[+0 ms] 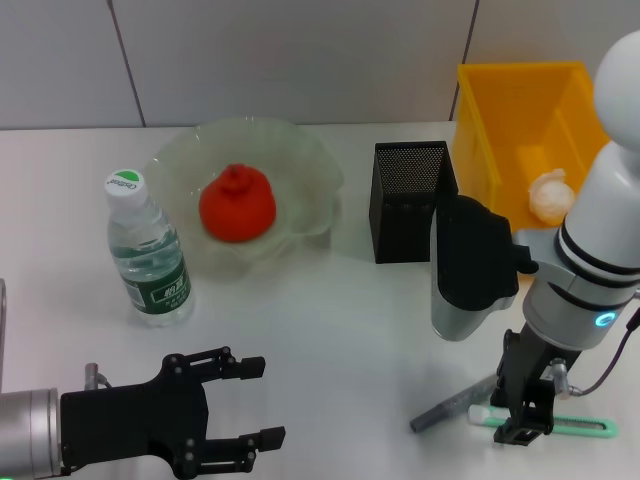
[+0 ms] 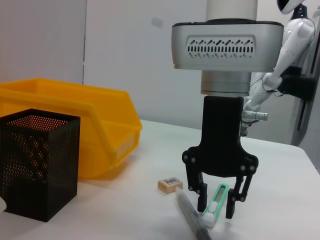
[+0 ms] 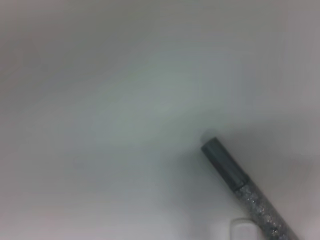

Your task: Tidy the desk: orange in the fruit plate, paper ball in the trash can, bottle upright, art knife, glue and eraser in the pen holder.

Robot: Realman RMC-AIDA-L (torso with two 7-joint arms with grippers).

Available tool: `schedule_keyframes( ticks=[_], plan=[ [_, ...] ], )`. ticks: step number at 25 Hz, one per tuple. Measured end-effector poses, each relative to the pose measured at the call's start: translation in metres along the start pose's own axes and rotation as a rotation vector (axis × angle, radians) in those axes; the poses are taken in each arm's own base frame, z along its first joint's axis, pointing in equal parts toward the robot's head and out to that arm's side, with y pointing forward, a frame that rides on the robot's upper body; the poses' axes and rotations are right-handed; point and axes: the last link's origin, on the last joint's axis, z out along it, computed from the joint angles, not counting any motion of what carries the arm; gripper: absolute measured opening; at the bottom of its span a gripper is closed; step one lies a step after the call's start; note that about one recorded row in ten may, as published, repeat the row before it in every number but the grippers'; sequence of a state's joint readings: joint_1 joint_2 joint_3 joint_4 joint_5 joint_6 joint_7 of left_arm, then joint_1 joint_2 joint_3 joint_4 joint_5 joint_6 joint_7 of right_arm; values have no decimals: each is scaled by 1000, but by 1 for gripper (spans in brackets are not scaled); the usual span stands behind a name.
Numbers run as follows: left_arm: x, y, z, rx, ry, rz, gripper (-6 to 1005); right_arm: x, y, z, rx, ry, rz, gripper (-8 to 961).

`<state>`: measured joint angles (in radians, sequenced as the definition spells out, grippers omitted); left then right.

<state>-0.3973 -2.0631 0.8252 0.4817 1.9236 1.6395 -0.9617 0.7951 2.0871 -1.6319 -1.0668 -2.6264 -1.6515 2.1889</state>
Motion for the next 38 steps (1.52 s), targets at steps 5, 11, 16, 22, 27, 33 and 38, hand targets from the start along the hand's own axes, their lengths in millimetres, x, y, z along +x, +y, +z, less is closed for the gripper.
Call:
schedule_keyframes(
  ticks=[5, 11, 16, 22, 27, 33, 38],
  plan=[
    [0, 0, 0, 1, 0, 0, 782, -1, 1, 3, 7, 6, -8, 397],
    [0, 0, 0, 1, -3, 0, 782, -2, 1, 4, 11, 4, -8, 360],
    [-1, 0, 0, 1, -4, 1, 782, -2, 1, 4, 15, 1, 1, 296],
    [-1, 0, 0, 3, -4, 0, 781, -3, 1, 3, 17, 0, 3, 270],
    [-1, 0, 0, 3, -5, 0, 781, -3, 0, 3, 21, -1, 2, 271],
    [-1, 0, 0, 3, -5, 0, 781, -3, 0, 3, 22, 0, 1, 264],
    [-1, 0, 0, 3, -5, 0, 782, -3, 1, 5, 25, 8, -7, 257]
  ],
)
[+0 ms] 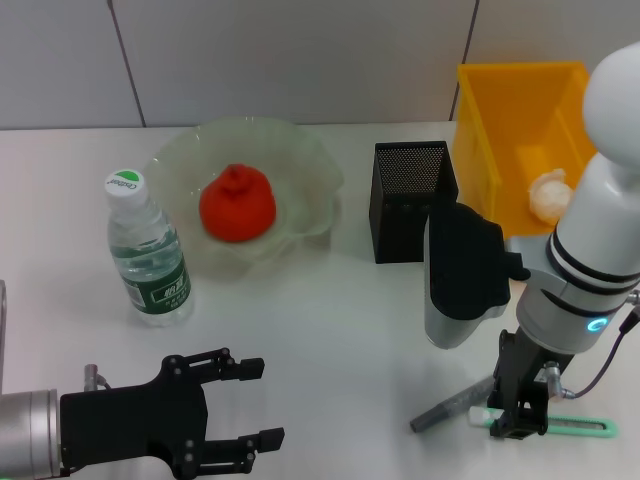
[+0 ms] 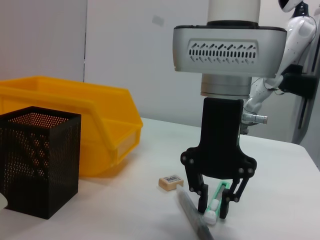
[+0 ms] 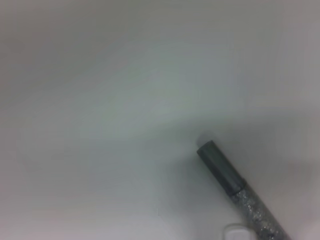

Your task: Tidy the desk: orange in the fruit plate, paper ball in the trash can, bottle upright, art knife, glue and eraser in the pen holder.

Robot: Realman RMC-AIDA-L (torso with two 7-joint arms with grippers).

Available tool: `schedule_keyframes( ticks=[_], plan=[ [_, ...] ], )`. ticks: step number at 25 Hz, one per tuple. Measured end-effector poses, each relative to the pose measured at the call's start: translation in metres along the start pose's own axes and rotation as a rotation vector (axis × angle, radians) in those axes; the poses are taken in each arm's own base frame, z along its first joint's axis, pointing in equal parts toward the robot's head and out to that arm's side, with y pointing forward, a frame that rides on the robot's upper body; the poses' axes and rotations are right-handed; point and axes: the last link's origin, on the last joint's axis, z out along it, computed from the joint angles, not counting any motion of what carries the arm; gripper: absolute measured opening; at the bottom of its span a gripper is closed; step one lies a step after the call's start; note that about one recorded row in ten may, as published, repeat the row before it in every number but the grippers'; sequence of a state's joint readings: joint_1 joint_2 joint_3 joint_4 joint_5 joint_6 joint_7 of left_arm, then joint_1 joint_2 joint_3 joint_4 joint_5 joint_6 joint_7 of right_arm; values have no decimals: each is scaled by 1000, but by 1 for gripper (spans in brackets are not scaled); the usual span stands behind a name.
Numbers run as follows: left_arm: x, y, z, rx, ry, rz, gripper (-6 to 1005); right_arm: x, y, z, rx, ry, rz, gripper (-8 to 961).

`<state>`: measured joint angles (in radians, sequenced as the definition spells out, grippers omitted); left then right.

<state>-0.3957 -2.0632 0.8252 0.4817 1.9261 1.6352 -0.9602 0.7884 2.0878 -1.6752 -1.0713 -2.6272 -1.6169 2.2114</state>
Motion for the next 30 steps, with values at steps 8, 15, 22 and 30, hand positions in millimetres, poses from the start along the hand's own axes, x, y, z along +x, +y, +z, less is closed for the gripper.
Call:
schedule_keyframes(
  ticks=[8, 15, 22, 30],
  plan=[
    [0, 0, 0, 1, 1, 0, 782, 1, 0, 1, 1, 1, 2, 247],
    [0, 0, 0, 1, 2, 0, 781, -2, 2, -2, -10, -20, -1, 207],
    [0, 0, 0, 1, 2, -3, 781, -3, 0, -48, -67, -247, 34, 170],
    [1, 0, 2, -1, 5, -9, 782, 54, -24, -115, -25, -987, 139, 177]
  ],
)
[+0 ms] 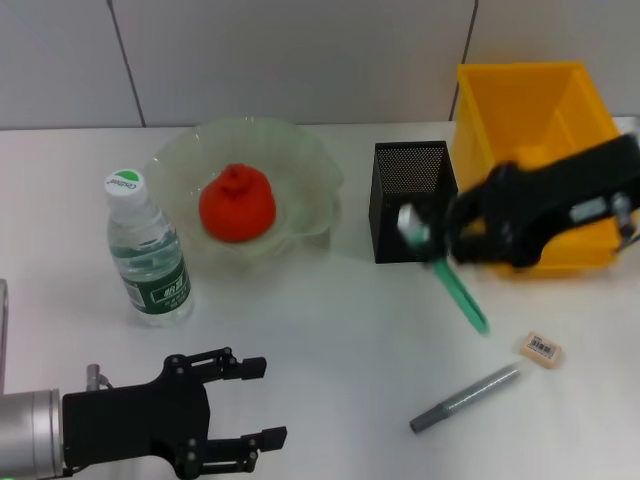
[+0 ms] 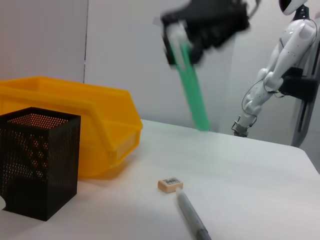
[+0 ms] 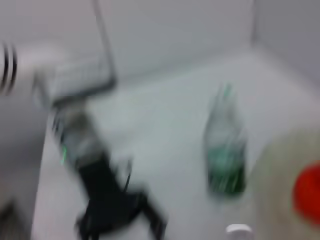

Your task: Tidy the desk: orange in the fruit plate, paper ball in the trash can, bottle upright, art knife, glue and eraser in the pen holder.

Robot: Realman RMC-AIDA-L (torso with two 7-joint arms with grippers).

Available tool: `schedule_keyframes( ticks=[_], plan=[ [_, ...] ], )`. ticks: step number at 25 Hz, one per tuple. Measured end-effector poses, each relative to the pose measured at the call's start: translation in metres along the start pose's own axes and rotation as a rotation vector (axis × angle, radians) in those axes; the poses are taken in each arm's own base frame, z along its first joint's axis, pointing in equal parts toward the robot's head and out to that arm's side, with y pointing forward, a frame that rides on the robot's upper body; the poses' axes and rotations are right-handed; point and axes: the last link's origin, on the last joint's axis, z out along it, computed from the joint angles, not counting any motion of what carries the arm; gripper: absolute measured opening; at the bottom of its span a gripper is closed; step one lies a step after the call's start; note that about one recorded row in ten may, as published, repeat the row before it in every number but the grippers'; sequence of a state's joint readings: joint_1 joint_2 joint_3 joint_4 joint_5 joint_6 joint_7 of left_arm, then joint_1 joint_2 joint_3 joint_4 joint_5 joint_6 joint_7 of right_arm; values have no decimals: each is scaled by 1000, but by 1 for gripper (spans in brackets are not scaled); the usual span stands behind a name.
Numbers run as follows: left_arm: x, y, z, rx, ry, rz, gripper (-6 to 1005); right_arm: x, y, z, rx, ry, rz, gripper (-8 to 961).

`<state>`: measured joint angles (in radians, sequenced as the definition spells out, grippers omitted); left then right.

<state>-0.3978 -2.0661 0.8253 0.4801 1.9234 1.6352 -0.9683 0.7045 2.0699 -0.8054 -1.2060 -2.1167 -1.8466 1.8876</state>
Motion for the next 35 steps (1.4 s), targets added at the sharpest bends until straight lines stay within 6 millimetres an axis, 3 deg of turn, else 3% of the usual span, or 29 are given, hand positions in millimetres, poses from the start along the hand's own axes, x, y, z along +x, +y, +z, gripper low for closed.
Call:
schedule_keyframes(
  ticks=[1, 5, 15, 19, 25, 35],
  plan=[
    [0, 0, 0, 0, 0, 0, 782, 0, 0, 0, 0, 0, 0, 178],
    [1, -1, 1, -2, 0, 3, 782, 14, -18, -15, 141, -273, 21, 182],
    [1, -4, 1, 10, -7, 8, 782, 31, -56, -12, 390, -536, 94, 191],
    [2, -4, 0, 7, -6, 9, 782, 33, -65, -8, 439, -534, 115, 195],
    [3, -4, 1, 4, -4, 10, 782, 39, -77, 17, 461, -506, 141, 201],
    [4, -6, 1, 8, 1, 18, 781, 51, -80, 37, 480, -469, 140, 211]
  ],
)
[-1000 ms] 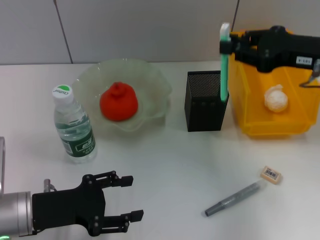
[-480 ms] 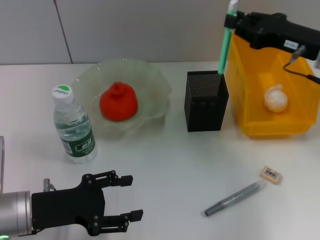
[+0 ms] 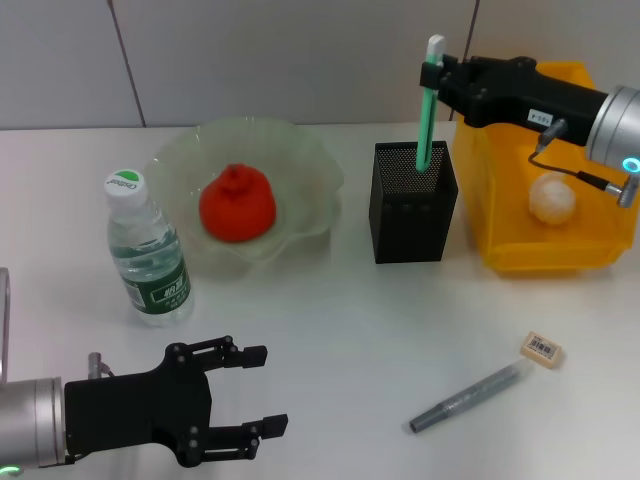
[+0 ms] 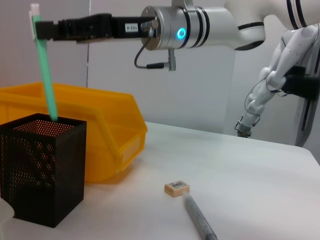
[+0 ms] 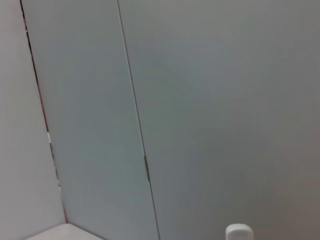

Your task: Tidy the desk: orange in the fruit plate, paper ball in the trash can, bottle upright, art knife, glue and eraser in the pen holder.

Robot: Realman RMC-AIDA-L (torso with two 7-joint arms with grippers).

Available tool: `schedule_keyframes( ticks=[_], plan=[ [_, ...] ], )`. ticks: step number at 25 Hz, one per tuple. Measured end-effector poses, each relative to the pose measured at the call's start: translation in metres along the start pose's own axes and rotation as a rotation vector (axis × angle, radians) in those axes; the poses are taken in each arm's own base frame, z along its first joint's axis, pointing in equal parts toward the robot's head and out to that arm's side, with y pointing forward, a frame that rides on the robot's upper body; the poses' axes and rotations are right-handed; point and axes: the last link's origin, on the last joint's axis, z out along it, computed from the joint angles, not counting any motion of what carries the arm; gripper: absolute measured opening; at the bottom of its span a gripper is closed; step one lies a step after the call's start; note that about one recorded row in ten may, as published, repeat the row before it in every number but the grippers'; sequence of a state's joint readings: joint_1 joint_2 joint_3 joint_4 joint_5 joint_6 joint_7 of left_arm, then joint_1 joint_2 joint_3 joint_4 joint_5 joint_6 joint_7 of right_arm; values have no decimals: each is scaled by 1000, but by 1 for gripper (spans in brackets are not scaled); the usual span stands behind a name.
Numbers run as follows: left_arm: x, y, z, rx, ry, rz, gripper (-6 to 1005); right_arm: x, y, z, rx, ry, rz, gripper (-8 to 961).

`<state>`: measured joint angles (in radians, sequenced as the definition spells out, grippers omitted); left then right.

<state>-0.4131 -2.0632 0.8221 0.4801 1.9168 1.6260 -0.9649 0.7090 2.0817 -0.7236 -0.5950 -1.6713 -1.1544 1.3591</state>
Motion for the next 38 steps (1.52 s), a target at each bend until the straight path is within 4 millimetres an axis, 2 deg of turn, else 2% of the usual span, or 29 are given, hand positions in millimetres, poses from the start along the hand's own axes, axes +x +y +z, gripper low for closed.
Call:
schedule_keyframes(
  ticks=[10, 20, 30, 34, 35, 36, 38],
  plan=[
    [2, -2, 0, -2, 0, 7, 781, 14, 0, 6, 29, 30, 2, 220],
    [2, -2, -1, -1, -1, 6, 781, 16, 2, 3, 20, 11, 2, 230],
    [2, -2, -2, -1, -1, 8, 781, 15, 0, 0, 37, -15, 22, 661],
    [2, -2, -2, -1, 0, 9, 782, 2, 1, -10, 26, -153, 90, 661],
    [2, -2, -2, -2, 1, 9, 782, -7, 7, -22, -34, -242, 115, 661],
    [2, -2, -2, -2, 1, 9, 782, -7, 7, -22, -34, -242, 115, 661],
    [3, -2, -2, -2, 1, 8, 782, -15, 17, -36, -126, -307, 116, 660]
  ],
)
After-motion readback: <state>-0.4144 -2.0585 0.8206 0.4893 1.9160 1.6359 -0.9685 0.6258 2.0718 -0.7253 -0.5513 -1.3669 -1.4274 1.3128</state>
